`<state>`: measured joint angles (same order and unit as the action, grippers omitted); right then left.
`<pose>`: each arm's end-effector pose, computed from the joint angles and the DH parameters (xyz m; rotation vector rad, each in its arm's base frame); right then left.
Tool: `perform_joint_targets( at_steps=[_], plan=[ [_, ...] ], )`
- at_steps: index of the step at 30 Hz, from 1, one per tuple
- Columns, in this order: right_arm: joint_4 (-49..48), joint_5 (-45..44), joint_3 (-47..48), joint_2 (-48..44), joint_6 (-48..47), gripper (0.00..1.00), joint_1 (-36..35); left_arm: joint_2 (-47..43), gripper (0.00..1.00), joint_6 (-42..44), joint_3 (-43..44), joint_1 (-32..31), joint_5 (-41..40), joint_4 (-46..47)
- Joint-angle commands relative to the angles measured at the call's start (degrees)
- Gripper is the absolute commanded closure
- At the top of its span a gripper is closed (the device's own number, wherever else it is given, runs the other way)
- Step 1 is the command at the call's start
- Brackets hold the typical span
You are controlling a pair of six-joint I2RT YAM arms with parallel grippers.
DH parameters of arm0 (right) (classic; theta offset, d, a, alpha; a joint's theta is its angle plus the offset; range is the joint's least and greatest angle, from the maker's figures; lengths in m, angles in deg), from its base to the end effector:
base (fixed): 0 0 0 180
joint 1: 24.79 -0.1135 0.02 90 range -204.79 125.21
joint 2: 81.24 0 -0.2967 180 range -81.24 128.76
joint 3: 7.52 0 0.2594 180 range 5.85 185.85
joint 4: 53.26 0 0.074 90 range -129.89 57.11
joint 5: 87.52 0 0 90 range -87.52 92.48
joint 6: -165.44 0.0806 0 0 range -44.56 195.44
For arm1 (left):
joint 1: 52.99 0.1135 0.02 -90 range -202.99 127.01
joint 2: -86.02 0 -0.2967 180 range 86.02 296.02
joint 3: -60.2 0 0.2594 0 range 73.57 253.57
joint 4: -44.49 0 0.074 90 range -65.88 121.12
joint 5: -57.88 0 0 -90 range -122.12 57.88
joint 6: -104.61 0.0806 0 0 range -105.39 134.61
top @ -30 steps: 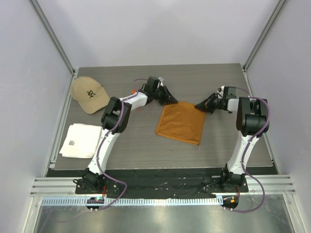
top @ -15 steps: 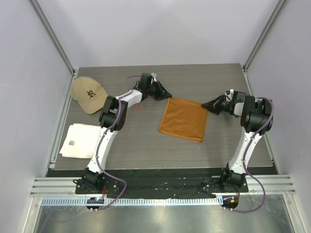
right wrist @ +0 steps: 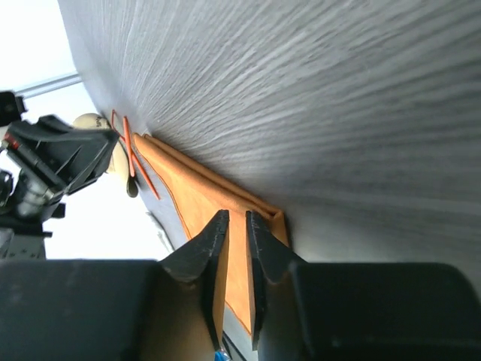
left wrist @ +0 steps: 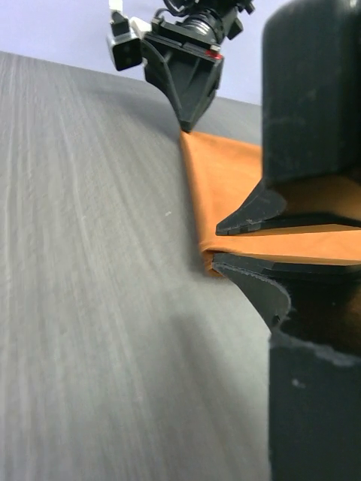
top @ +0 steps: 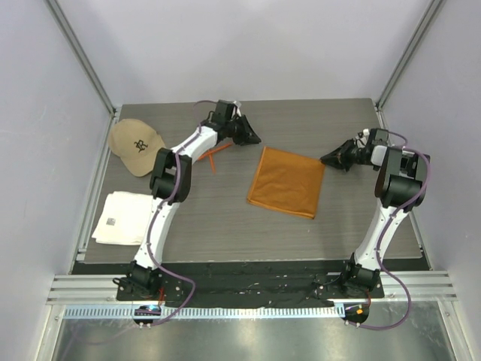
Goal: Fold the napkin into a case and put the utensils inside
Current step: Smooth out the square-folded napkin at the center of the board.
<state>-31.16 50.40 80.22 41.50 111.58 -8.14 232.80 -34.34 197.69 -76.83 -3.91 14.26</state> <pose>0.4602 -0.0752 0.1068 0.8059 2.3512 1.2025 0.5664 -0.2919 0.1419 -0.2492 2.4540 -1.1806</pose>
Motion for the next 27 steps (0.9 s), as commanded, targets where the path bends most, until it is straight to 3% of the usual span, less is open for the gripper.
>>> perform_joint_targets(
  at_steps=[1, 9, 18, 27],
  plan=[
    [9.11, -2.04, 4.03, -5.49, -5.2, 0.77, 0.23, -9.83, 0.81, 0.79, -4.82, -1.82, 0.36, 0.07],
    [8.76, -0.02, 4.56, -3.65, -4.76, 0.78, 0.06, -10.82, 0.89, -5.36, -12.05, -6.57, 3.52, 5.79],
    [7.79, -0.37, 2.45, -1.28, -5.55, 0.83, 0.14, -10.64, 0.9, -4.14, -15.21, -6.93, 3.17, 4.83],
    [11.74, -5.37, 8.32, 3.64, -9.94, 0.85, 0.06, -14.85, 0.89, 12.73, -14.25, -9.47, -3.75, -11.68]
  ],
)
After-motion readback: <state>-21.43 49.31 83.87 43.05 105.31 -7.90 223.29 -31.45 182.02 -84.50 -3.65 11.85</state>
